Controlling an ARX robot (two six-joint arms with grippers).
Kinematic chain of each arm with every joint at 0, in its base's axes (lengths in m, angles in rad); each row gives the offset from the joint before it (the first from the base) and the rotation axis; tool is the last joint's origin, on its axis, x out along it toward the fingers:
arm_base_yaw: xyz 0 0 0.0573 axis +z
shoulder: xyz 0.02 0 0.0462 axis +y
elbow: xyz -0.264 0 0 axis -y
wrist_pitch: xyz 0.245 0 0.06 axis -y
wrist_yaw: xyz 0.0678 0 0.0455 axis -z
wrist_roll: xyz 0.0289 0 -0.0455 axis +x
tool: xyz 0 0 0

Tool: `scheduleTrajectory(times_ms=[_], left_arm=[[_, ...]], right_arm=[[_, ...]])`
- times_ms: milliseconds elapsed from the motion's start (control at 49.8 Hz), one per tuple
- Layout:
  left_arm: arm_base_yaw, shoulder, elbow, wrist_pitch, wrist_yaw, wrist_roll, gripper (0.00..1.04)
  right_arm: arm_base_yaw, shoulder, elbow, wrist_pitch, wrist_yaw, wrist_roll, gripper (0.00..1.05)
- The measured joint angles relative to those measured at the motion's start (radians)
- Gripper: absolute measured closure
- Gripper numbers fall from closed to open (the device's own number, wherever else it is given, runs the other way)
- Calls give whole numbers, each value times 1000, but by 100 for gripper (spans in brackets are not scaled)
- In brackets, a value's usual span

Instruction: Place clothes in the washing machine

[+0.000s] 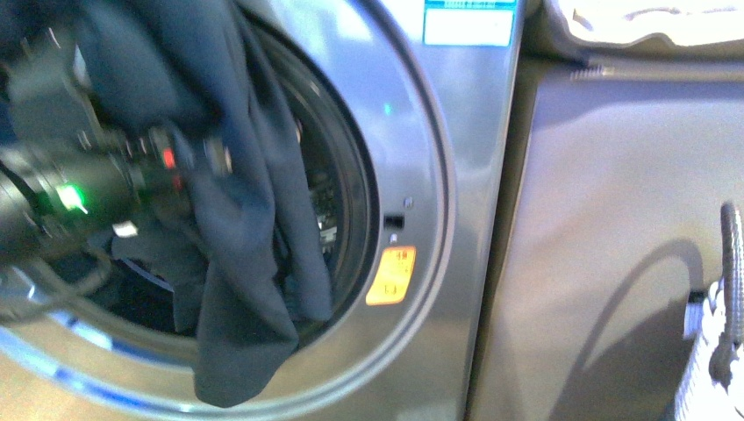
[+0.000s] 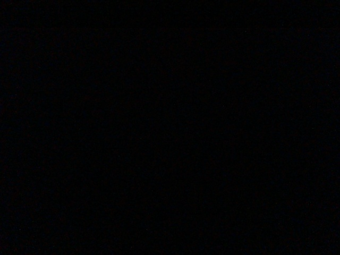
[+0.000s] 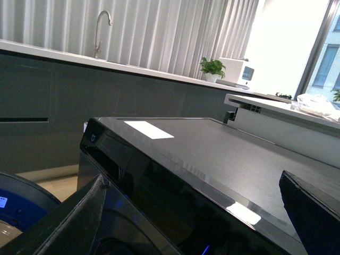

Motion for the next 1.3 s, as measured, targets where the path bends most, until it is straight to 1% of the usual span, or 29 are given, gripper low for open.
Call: scheduleTrajectory(times_ms=[281,462,682,1044,1305], left_arm=[[2,156,130,-49,-20,39,92],[3,258,230,-96,-55,66,92],[10,399,426,-219,-103,99,92],[11,526,702,-401,-138,98,92],[12,658,947,-537,-171,101,92]], right_arm=[[0,0,0,0,0,0,7],[0,0,0,0,0,0,7],[0,0,0,0,0,0,7],[0,0,0,0,0,0,7],[0,0,0,0,0,0,7]])
